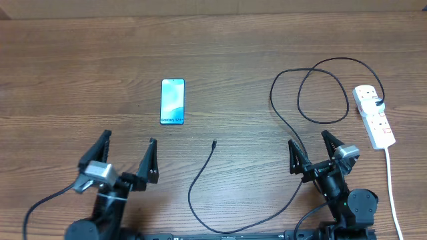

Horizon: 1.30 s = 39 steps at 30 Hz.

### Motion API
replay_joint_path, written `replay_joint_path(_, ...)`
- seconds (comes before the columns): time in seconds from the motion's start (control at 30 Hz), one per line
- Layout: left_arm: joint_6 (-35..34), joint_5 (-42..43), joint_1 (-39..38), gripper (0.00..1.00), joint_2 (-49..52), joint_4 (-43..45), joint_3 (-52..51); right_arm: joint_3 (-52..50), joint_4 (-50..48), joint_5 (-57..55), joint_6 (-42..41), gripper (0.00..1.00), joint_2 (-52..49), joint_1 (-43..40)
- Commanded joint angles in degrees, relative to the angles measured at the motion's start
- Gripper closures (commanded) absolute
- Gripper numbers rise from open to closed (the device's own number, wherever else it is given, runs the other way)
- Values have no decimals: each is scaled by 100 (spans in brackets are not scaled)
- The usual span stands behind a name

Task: Plug charger to phone and switch on socket
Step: 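Move the left gripper forward over the Galaxy phone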

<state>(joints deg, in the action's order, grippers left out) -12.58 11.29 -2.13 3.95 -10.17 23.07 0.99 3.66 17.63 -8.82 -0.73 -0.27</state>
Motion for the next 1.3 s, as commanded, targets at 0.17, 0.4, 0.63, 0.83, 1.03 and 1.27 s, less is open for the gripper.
replay_joint_path(0.17, 188, 938, 24, 0, 2131, -1917, 2953, -55, -35, 4, -13, 0, 55, 31)
replay_joint_path(0.4, 901, 1377, 24, 0, 4638, -4747, 5694, -55, -35, 4, -13, 0, 55, 31)
replay_joint_path(0.63, 643, 1427, 24, 0, 6107, -6116, 6330, -55, -35, 4, -13, 0, 55, 31)
replay_joint_path(0.83, 531, 1421, 24, 8, 7176, -6684, 6330, -55, -35, 4, -13, 0, 55, 31)
replay_joint_path(1.03, 527, 1408, 17, 96, 8192, -7176, 6330, -55, -35, 4, -13, 0, 55, 31)
replay_joint_path(1.27, 522, 1292, -31, 96, 9064, -7270, 6330, -55, -35, 4, -13, 0, 55, 31)
